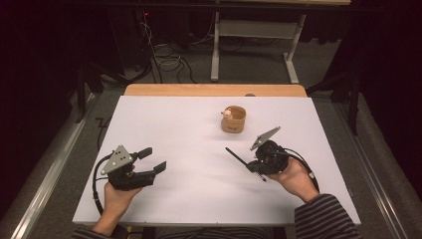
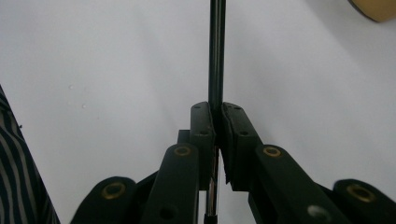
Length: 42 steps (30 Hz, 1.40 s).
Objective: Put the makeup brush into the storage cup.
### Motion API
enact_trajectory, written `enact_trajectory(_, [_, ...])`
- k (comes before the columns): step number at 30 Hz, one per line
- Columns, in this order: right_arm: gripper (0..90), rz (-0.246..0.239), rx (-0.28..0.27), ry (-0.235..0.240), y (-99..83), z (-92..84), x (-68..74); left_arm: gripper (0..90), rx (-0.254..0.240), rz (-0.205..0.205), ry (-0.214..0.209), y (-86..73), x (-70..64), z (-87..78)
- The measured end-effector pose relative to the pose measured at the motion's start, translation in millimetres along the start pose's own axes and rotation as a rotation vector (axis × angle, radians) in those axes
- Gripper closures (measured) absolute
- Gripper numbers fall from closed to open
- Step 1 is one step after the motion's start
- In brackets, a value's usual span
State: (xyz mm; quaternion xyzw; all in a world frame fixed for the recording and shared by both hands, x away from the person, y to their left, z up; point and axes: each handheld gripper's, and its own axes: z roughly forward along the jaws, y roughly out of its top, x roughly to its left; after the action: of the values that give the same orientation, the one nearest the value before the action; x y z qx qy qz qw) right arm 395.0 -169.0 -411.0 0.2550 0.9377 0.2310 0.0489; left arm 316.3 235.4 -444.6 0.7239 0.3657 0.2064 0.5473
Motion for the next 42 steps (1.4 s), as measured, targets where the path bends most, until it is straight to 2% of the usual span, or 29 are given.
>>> enact_trajectory(6, [85.8,0.006,-0.045,-0.003,-3.3,-6.5,3.3,28.8,0.008,0.015,0.004,0.2,-1.4,0.5])
enact_trajectory(11, [85.8,0.011,-0.113,0.007,-7.2,-13.8,7.5,28.6,0.027,0.036,-0.005,0.7,-5.3,3.2])
enact_trajectory(17, [85.8,0.012,-0.149,0.028,-9.2,-14.6,14.3,28.4,0.039,0.057,-0.016,2.3,-9.0,5.0])
enact_trajectory(26, [85.8,0.014,-0.168,0.065,-3.2,-10.7,21.9,28.0,0.044,0.078,-0.037,10.4,-13.5,6.3])
enact_trajectory(30, [85.7,0.007,-0.183,0.078,1.4,-12.9,25.0,28.3,0.064,0.086,-0.076,17.5,-16.9,9.0])
enact_trajectory(34, [85.7,0.004,-0.192,0.083,6.5,-15.8,27.3,28.3,0.091,0.110,-0.104,23.6,-19.2,13.4])
enact_trajectory(42, [85.7,-0.007,-0.191,0.092,11.1,-14.2,30.2,27.0,0.136,0.164,-0.119,32.1,-25.6,20.8])
